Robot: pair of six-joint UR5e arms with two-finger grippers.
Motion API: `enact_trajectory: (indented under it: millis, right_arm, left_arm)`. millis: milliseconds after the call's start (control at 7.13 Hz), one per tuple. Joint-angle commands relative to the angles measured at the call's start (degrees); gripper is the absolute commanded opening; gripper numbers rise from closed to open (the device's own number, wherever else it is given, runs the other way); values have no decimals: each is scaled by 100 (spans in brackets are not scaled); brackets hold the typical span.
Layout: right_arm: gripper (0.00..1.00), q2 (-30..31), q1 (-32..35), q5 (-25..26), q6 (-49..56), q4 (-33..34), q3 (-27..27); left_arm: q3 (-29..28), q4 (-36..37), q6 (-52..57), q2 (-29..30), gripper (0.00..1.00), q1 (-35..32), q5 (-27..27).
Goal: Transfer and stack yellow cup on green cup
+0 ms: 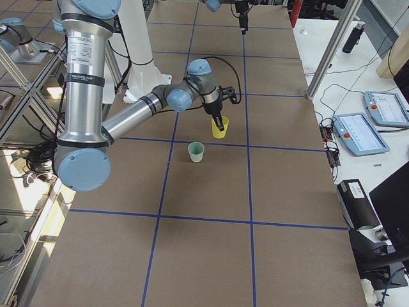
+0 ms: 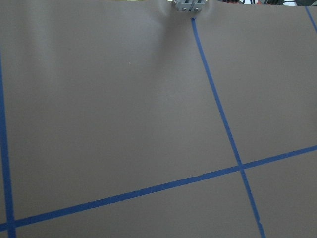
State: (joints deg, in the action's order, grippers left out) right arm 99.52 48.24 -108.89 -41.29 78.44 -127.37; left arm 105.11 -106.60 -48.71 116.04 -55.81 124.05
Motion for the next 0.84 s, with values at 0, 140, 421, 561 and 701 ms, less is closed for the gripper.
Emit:
enact_trajectory:
  millis: [0,140,421,561,701]
  right_arm:
    - [0,427,1,-624,7,-206,-7]
    - [0,498,1,-703,7,-206,10]
    - [0,498,1,-713,16,-206,141]
    - [0,481,-8,-713,16,-206,247]
    - [0,481,-8,-713,16,-206,300]
  left_arm:
    - [0,122,160,-20,100,-79,40]
    - [-8,122,160,-20,100,-79,40]
    - [-8,122,160,-37,100,-79,40]
    - [-8,122,160,-37,100,-79,40]
    - [-17,122,160,-37,100,-79,40]
